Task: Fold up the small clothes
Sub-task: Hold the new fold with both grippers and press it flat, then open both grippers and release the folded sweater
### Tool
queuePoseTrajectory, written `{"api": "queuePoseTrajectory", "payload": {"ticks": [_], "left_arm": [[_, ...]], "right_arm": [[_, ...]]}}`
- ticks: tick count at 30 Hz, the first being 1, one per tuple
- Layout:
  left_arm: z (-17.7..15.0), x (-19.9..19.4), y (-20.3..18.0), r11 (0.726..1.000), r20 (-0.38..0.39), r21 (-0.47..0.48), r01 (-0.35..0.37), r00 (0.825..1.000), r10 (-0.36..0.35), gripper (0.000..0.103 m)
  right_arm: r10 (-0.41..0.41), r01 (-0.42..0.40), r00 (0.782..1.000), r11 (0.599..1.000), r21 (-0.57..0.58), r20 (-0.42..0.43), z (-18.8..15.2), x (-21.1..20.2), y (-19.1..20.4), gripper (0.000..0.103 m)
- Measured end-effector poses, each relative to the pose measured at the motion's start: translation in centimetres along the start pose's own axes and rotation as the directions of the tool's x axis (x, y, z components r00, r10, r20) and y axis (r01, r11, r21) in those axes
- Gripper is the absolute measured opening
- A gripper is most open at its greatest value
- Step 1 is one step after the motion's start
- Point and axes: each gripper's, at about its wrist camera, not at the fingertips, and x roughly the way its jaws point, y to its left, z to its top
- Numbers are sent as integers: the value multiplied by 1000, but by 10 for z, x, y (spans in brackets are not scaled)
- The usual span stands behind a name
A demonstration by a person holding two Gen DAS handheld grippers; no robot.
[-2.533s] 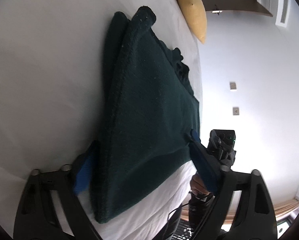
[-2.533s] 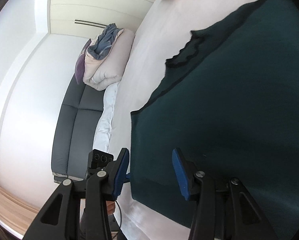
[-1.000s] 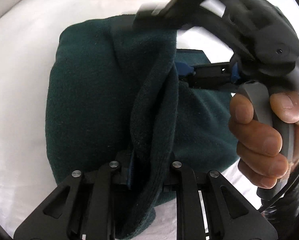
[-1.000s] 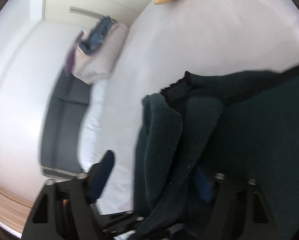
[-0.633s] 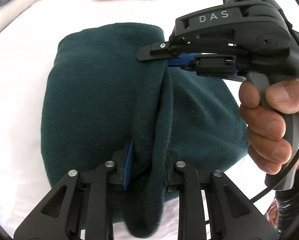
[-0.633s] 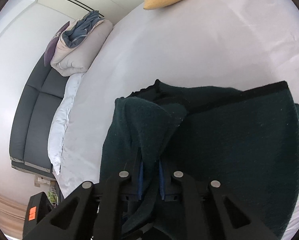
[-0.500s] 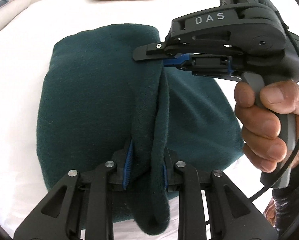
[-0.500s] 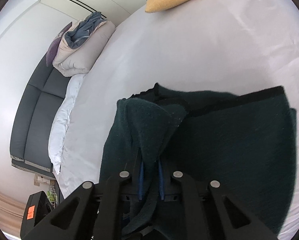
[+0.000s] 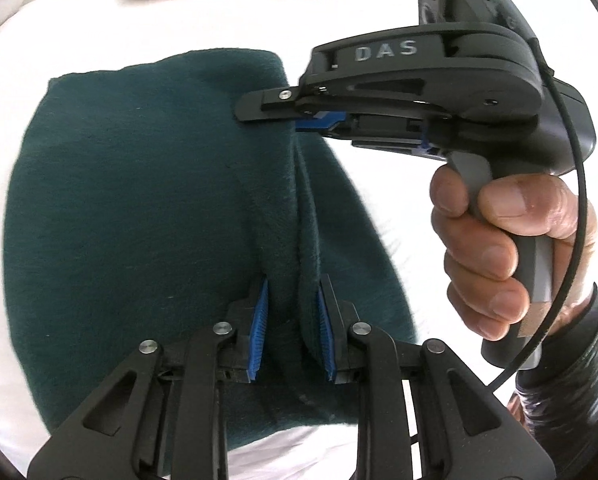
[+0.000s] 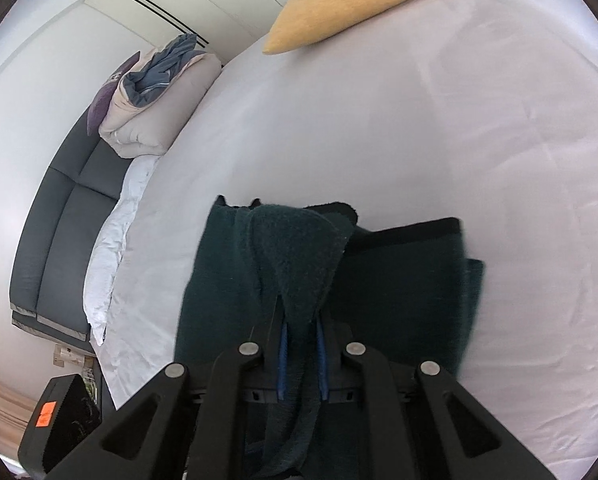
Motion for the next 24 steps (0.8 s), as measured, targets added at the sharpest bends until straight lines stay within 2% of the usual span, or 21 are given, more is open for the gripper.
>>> {"api": "queuePoseTrajectory", "payload": {"ticks": [5, 7, 10, 14, 24], "left_arm": [[10, -3, 2, 1000, -2, 11, 0, 1000, 0, 19], [-3, -14, 18, 1000, -3, -1, 11, 1000, -11, 19], [-8, -15, 24, 1000, 3, -2, 19, 1000, -19, 19], [-1, -6, 36, 999, 9, -10, 35, 999, -35, 19], [-5, -30, 59, 998, 29, -18, 63, 998, -62, 19]], "right_arm": [[-19, 19, 1000, 1000, 7, -10, 2, -7, -14, 13], [-27, 27, 1000, 1000, 9, -14, 2, -9, -17, 13], [-43, 43, 999, 999, 12, -25, 2, -11, -24, 13], [-48, 49, 998, 998, 31, -27, 1, -14, -32, 13], [-57, 60, 998, 995, 81, -42, 0, -12, -54, 13]]}}
